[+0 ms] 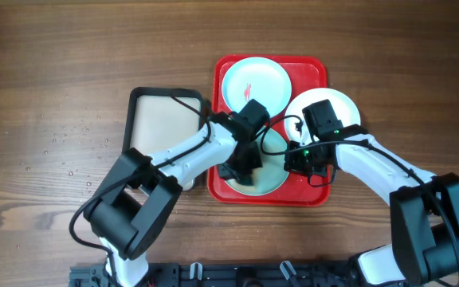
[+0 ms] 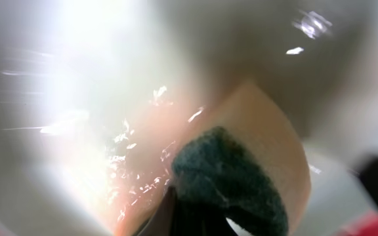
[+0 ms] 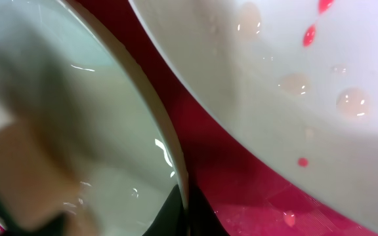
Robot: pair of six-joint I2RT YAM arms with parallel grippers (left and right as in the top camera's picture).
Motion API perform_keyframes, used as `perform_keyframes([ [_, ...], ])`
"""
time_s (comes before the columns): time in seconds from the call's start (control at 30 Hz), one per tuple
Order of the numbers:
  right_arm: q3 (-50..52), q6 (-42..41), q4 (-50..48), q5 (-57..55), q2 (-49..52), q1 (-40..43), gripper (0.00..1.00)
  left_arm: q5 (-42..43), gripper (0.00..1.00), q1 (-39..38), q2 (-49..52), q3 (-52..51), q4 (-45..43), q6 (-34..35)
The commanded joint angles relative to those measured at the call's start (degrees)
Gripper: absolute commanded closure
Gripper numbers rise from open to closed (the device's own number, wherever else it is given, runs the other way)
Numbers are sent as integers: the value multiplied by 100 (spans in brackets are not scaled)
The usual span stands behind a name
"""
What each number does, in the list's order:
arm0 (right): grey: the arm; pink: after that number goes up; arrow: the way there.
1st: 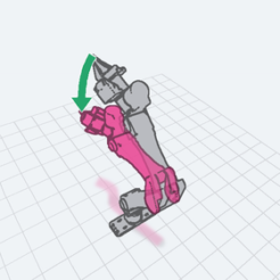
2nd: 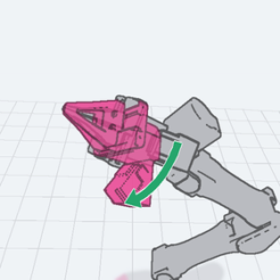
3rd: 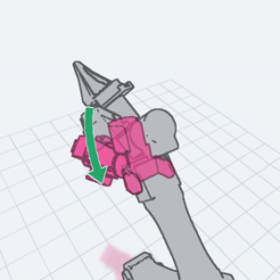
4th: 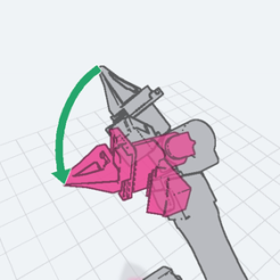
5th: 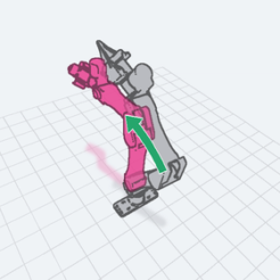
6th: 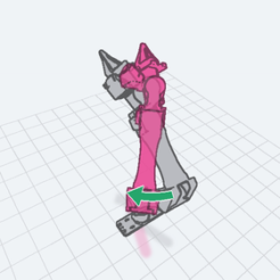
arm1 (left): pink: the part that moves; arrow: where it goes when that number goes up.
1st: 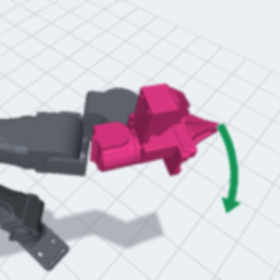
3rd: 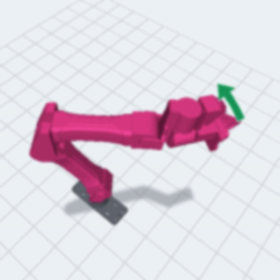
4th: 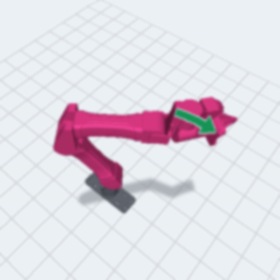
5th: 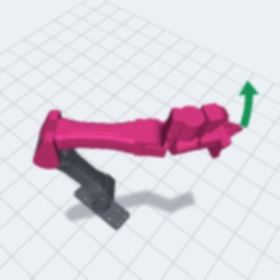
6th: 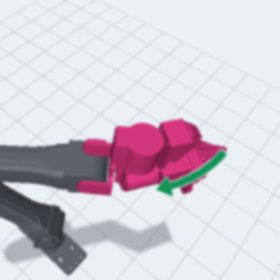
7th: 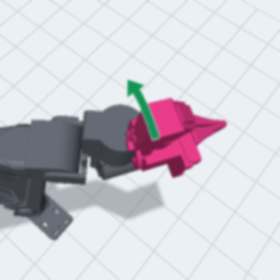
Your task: Clean dirty plates on tray and stack at the side
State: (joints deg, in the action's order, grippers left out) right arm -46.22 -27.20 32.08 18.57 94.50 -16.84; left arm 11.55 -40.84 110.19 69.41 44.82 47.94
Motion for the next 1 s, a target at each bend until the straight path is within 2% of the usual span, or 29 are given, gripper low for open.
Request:
perform_keyframes([
  [0.0,39,11,13,-269,76,31,96,-2409,96,197,-31,0,328,57],
  [0.17,39,9,9,-269,76,31,96,-2192,96,199,-214,468,715,96],
  [0.33,39,20,-9,-269,76,31,96,-2146,96,267,-894,1335,1926,90],
  [0.37,39,24,-44,-269,76,31,94,-2151,96,345,-1182,1344,2092,87],
  [0.43,39,249,-214,-262,76,31,83,-2304,96,651,-1665,1344,2468,7],
  [0.5,39,557,-374,-245,76,31,79,-2677,96,957,-1821,1342,2717,4],
  [0.53,39,675,-444,-247,76,31,80,-2883,96,1187,-1832,1329,2844,4],
  [0.57,39,743,-466,-245,76,31,91,-2927,96,1532,-1832,1189,2815,-149],
  [0.6,39,608,-455,-219,76,31,96,-2896,96,1825,-1829,920,2568,-278],
  [0.7,-37,590,-107,-138,-103,28,96,-2597,96,2494,-1829,-203,1377,-787],
  [0.77,-149,619,280,-575,-544,22,96,-2009,96,2911,-1829,-960,640,-1071],
  [0.83,-229,605,691,-1281,-1207,-136,96,-1429,95,3180,-1834,-1165,551,-1215],
  [0.9,-361,614,927,-2103,-1814,-446,96,-962,83,3368,-2070,-1075,584,-1532],
  [0.97,-562,612,1137,-2861,-2227,-868,96,-623,76,3438,-2459,-990,647,-1628],
])
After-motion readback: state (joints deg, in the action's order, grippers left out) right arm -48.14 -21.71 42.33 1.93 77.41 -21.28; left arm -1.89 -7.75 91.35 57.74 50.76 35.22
